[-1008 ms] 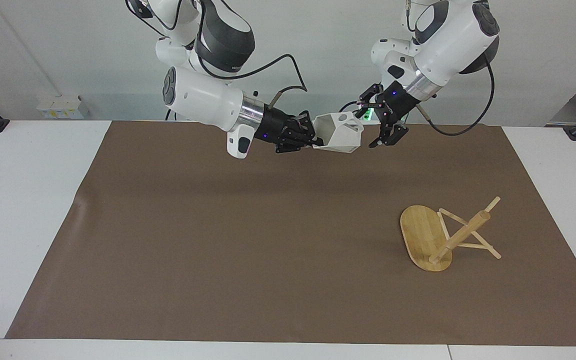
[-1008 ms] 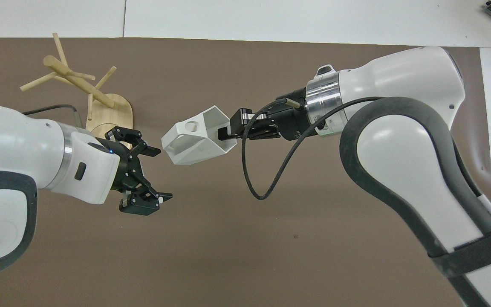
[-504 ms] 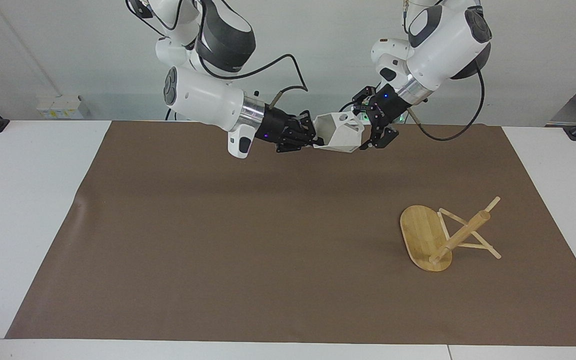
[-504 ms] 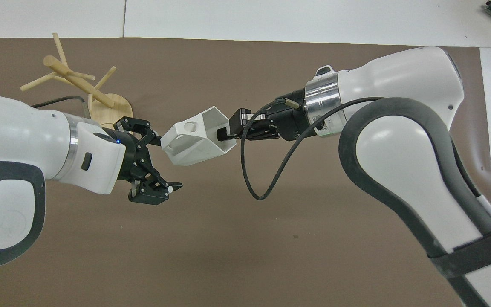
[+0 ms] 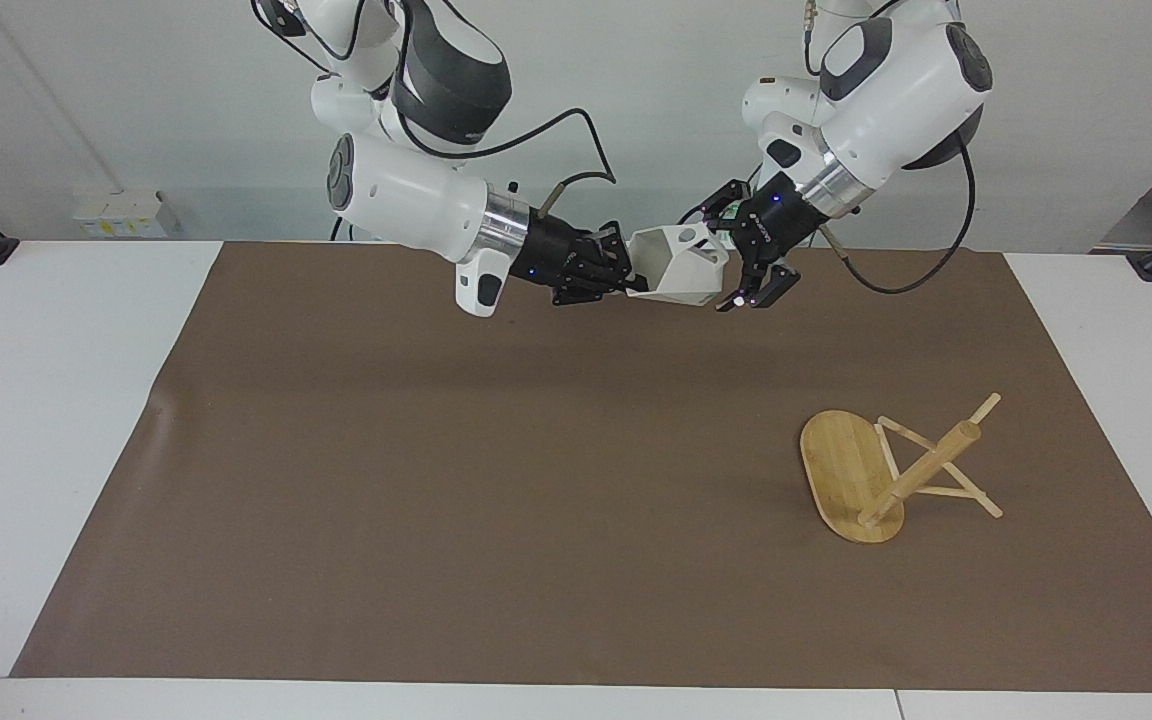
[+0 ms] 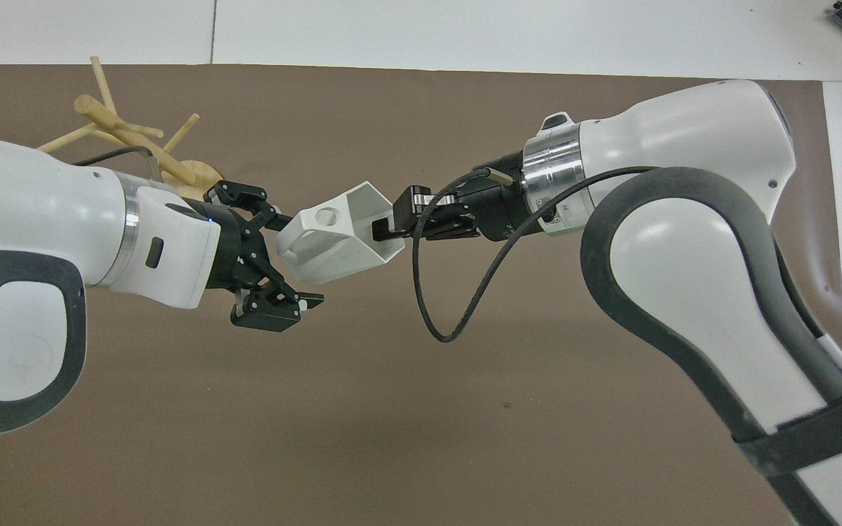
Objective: Hang cup on rack
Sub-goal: 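Bring the left gripper to the mug held by the right gripper, then grasp the mug with the left gripper and open the right gripper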
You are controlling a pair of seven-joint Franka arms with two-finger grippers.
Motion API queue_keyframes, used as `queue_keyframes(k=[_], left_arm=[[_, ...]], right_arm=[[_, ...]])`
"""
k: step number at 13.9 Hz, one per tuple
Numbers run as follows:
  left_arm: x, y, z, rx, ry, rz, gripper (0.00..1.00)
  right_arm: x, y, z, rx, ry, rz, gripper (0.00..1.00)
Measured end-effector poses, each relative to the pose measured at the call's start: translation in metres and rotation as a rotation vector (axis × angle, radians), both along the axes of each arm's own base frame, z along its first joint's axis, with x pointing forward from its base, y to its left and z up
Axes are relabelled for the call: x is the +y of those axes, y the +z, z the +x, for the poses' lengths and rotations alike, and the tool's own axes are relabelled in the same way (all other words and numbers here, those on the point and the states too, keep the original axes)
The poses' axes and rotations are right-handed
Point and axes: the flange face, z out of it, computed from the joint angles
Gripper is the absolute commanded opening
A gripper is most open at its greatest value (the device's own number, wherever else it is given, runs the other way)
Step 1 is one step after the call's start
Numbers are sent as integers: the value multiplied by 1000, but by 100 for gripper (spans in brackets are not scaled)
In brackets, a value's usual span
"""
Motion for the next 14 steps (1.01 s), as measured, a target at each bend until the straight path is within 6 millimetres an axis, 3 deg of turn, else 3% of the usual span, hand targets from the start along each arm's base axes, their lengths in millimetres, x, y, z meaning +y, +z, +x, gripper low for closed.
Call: queue_keyframes(k=[3, 4, 6, 12, 14], left_arm=[[-2, 3, 1, -11, 12, -21, 100], [-3, 3, 1, -13, 13, -22, 89], [-4, 3, 1, -14, 11, -23, 40], [-3, 2, 2, -24, 6, -13, 4], [-3, 2, 2, -25, 6, -12, 0]], right_arm=[[2, 0, -1, 0, 3, 1, 0], [2, 0, -1, 1, -1, 1, 0], [1, 0, 1, 4, -17, 0, 0], [2, -1, 0, 9, -15, -1, 0], [2, -1, 0, 9, -15, -1, 0]])
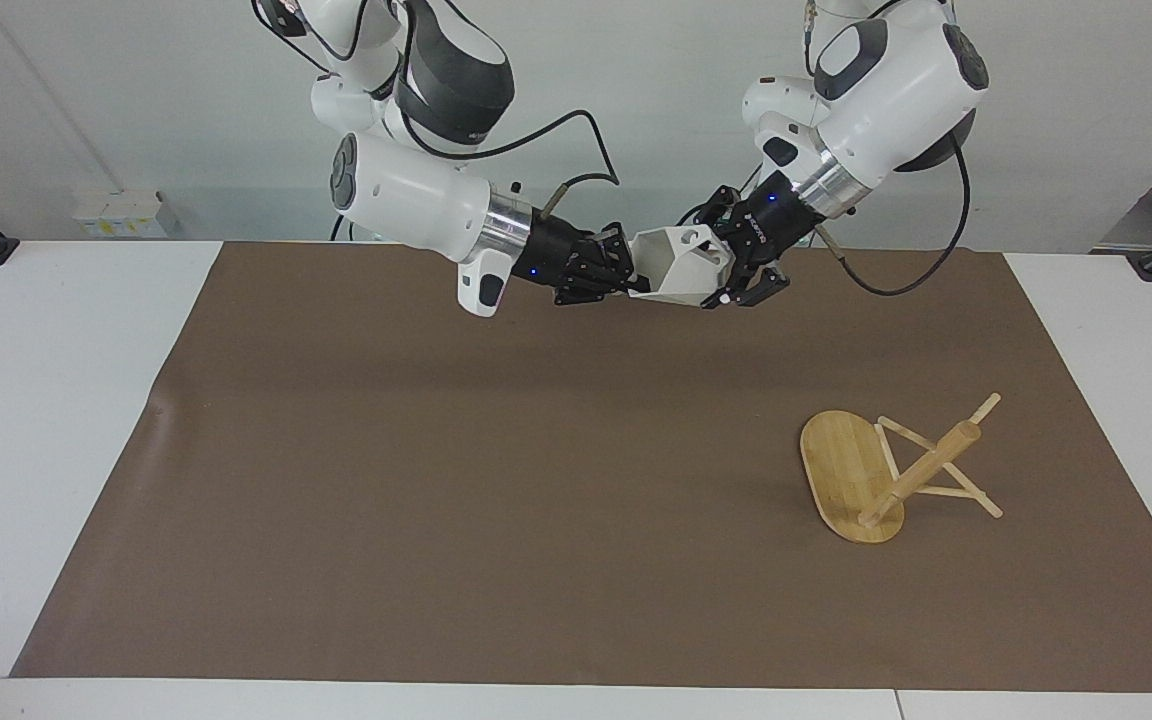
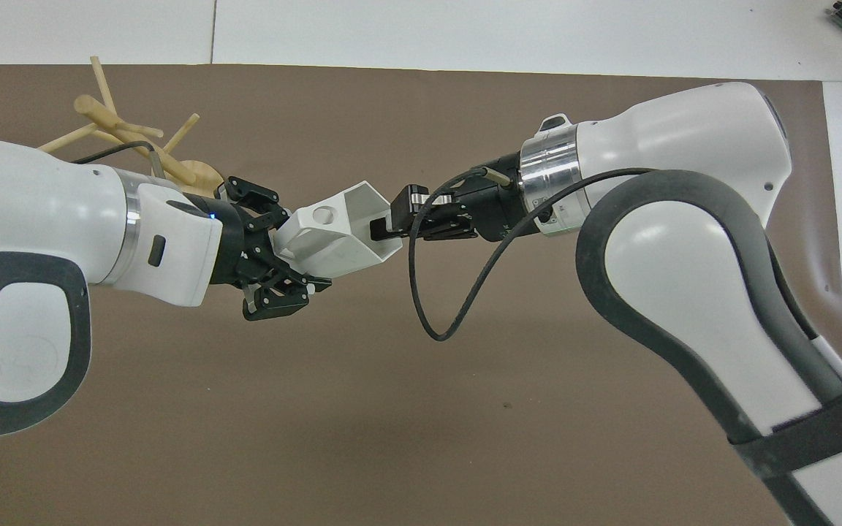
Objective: Hang cup on rack
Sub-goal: 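Grasp the mug with the left gripper and open the right gripper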
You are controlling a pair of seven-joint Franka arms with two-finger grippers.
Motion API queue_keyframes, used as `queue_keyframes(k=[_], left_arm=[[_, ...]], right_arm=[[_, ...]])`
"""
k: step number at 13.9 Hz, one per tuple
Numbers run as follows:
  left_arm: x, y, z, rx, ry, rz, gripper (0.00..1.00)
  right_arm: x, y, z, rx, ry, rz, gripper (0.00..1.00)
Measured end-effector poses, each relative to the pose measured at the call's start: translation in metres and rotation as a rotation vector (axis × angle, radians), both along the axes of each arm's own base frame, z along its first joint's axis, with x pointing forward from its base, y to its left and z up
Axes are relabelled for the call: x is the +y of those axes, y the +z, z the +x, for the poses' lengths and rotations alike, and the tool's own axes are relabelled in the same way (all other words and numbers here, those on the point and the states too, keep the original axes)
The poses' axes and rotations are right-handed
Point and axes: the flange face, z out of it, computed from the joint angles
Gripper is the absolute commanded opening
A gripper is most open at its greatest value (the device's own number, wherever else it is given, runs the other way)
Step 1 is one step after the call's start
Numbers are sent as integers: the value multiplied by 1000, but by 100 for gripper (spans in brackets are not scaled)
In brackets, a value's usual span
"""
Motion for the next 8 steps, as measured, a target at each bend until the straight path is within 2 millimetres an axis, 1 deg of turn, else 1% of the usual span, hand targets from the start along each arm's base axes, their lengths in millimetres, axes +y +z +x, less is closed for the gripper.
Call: queue_keyframes(k=[2, 4, 5, 6, 7, 8], left_arm=[[0, 0, 0, -1, 0, 2, 0], [0, 0, 0, 0, 0, 2, 0], [0, 0, 0, 2, 3, 2, 0], [-1, -1, 0, 9, 11, 5, 0], [-2, -1, -1, 14, 15, 6, 0], [-2, -1, 0, 17, 20, 7, 0]], right_arm=[[0, 0, 0, 0, 0, 0, 0], [0, 0, 0, 2, -1, 0, 14], [0, 0, 0, 8, -6, -1, 23], [2, 1, 0, 18, -17, -1, 37], [4, 1, -1, 22, -21, -1, 64], [6, 1, -2, 23, -24, -2, 100]])
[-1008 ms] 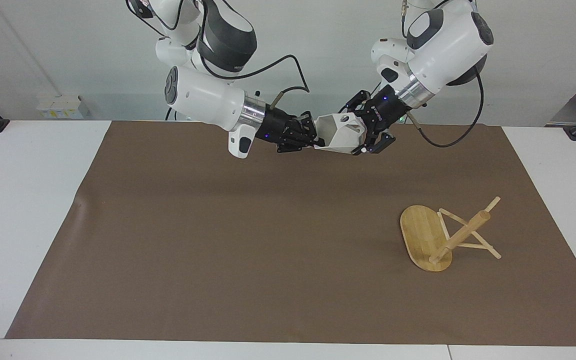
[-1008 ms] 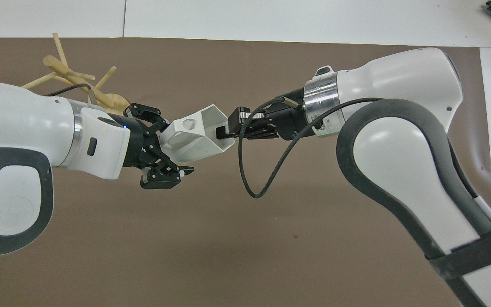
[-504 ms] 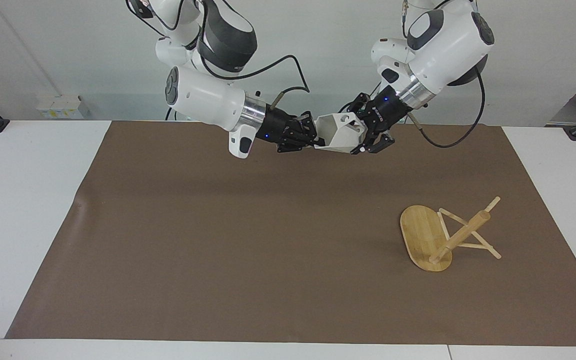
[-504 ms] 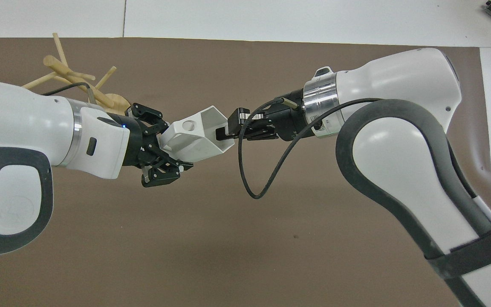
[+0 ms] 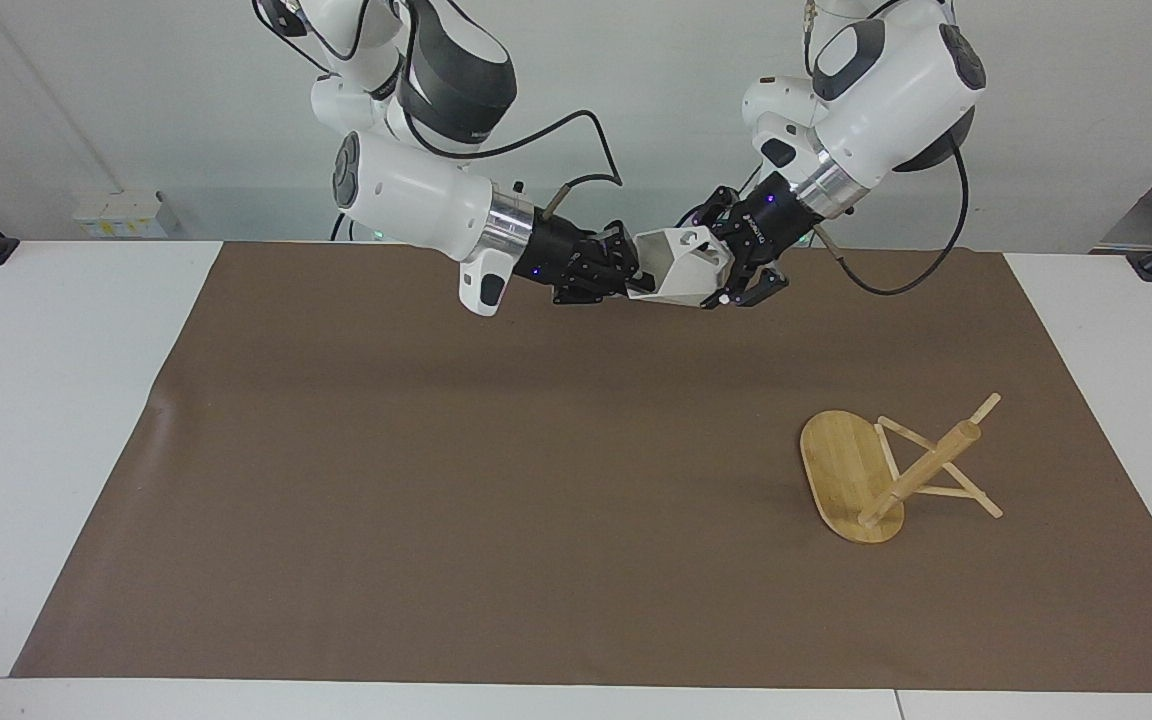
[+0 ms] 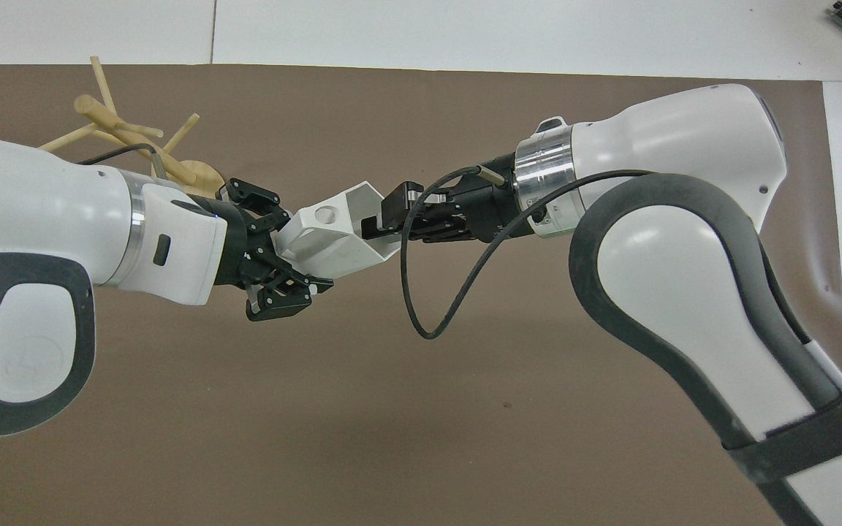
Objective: Hang cup on rack
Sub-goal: 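Grasp the mug with the left gripper and open the right gripper, then carry the mug toward the rack while the right gripper withdraws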
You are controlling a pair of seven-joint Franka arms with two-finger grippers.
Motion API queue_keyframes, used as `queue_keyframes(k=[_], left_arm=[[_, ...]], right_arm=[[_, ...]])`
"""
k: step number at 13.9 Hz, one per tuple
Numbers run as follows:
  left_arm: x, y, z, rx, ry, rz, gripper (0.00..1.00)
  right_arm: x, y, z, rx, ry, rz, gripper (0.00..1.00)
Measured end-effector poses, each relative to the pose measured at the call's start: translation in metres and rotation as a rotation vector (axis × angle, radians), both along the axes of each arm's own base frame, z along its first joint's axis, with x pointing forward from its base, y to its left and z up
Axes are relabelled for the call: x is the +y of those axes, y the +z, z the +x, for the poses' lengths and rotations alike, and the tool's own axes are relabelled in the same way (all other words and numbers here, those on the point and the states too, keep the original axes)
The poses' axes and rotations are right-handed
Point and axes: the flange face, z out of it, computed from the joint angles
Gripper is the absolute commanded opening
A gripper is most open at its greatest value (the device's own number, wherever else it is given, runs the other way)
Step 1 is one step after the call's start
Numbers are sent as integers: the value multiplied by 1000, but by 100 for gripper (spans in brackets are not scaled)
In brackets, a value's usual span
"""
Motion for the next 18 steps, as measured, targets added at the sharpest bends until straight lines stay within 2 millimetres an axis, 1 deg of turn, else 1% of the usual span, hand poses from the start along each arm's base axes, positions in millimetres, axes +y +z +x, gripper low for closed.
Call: queue_keyframes(k=[5, 9, 12, 14, 16, 18], left_arm=[[6, -4, 3, 16, 37, 31, 0], [21, -9, 10, 45, 129, 97, 0], [43, -18, 18, 102, 249, 124, 0], [56, -23, 23, 137, 361, 158, 0], [63, -27, 28, 185, 495, 163, 0], [65, -36, 33, 217, 608, 195, 0]], right_arm=[[1, 0, 0, 15, -9, -1, 100], [1, 0, 0, 15, -10, -1, 100], [0, 3, -1, -6, -1, -13, 100], [-3, 5, -3, -96, 46, -100, 100], [-7, 10, -5, -173, 82, -180, 100], [-13, 17, -6, -229, 96, -251, 100]])
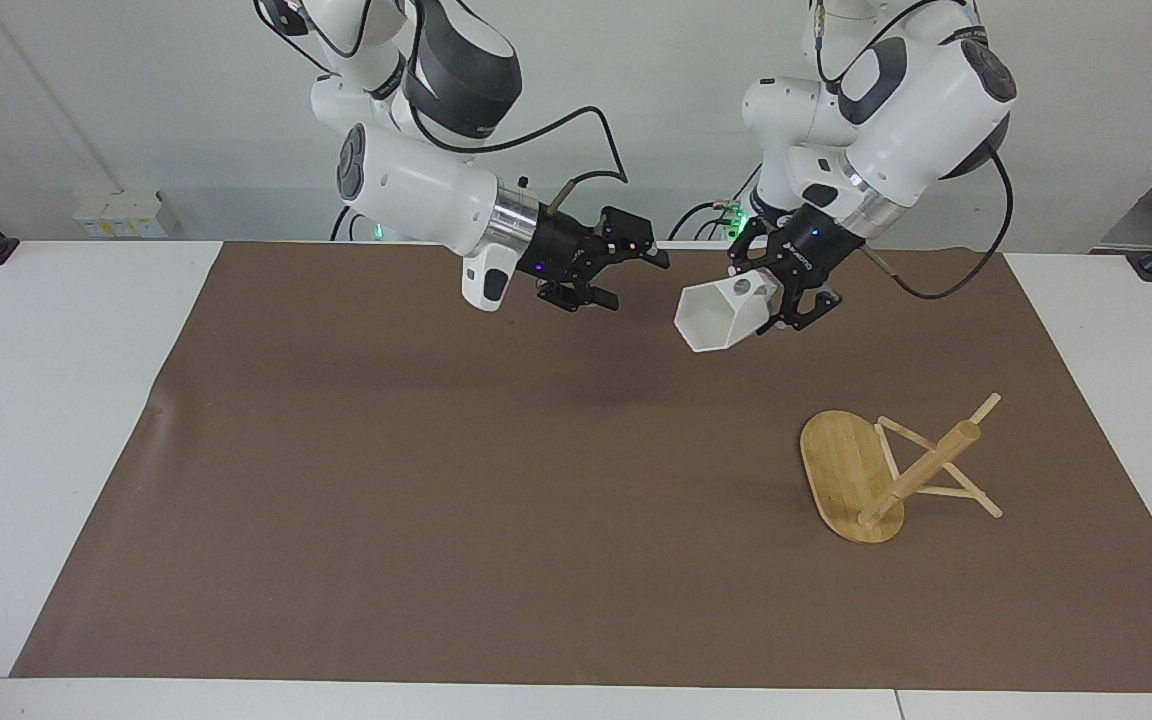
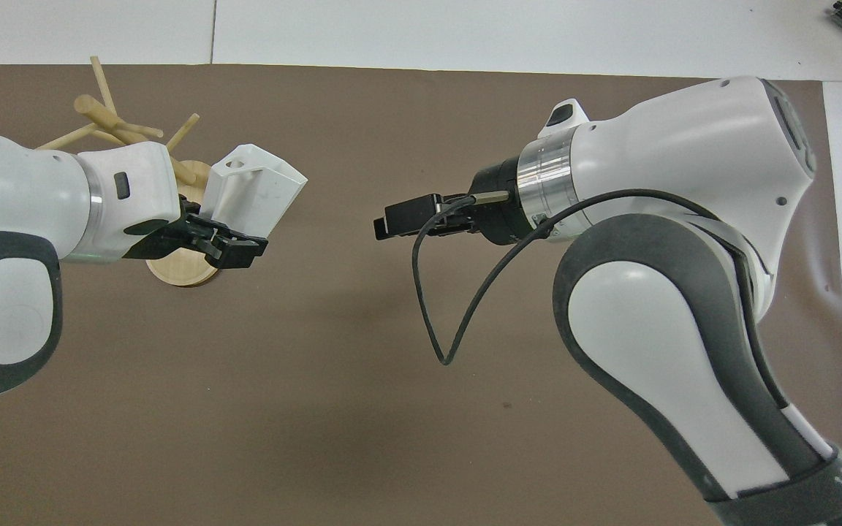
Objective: Hang cup on rack
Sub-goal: 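Carry the mug toward the rack while the right gripper withdraws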
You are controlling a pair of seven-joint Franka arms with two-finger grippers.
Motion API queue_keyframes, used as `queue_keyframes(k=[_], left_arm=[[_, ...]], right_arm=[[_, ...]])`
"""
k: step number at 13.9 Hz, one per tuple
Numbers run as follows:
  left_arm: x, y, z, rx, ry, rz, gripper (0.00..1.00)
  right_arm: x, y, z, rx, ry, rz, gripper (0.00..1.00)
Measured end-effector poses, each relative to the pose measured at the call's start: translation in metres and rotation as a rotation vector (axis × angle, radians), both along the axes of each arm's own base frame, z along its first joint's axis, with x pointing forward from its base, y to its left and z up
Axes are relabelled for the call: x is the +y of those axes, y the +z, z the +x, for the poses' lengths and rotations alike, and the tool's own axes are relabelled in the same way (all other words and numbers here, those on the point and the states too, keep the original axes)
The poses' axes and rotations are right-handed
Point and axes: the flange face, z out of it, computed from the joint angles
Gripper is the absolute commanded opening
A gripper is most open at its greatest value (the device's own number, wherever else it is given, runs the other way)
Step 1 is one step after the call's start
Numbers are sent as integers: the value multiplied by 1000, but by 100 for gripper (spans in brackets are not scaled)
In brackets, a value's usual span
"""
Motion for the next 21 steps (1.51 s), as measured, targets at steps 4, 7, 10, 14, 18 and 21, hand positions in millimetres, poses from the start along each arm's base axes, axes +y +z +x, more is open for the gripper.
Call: queue_keyframes(k=[4, 7, 10, 14, 18, 21], left_arm=[[1, -26, 16, 25, 107, 29, 0], [4, -43, 27, 48, 216, 37, 0], [19, -49, 35, 77, 321, 30, 0], [39, -40, 42, 89, 438, 11, 0], [59, -44, 51, 83, 498, 4, 0], [61, -53, 61, 53, 517, -5, 0]], right_arm=[[-28, 10, 4, -156, 22, -254, 100], [-76, 20, 16, -214, -22, -405, 100], [-143, 37, 20, -181, -113, -462, 100], [-248, 58, 18, -157, -259, -569, 100], [-309, 55, 19, -142, -335, -673, 100], [-342, 52, 15, -103, -380, -685, 100]])
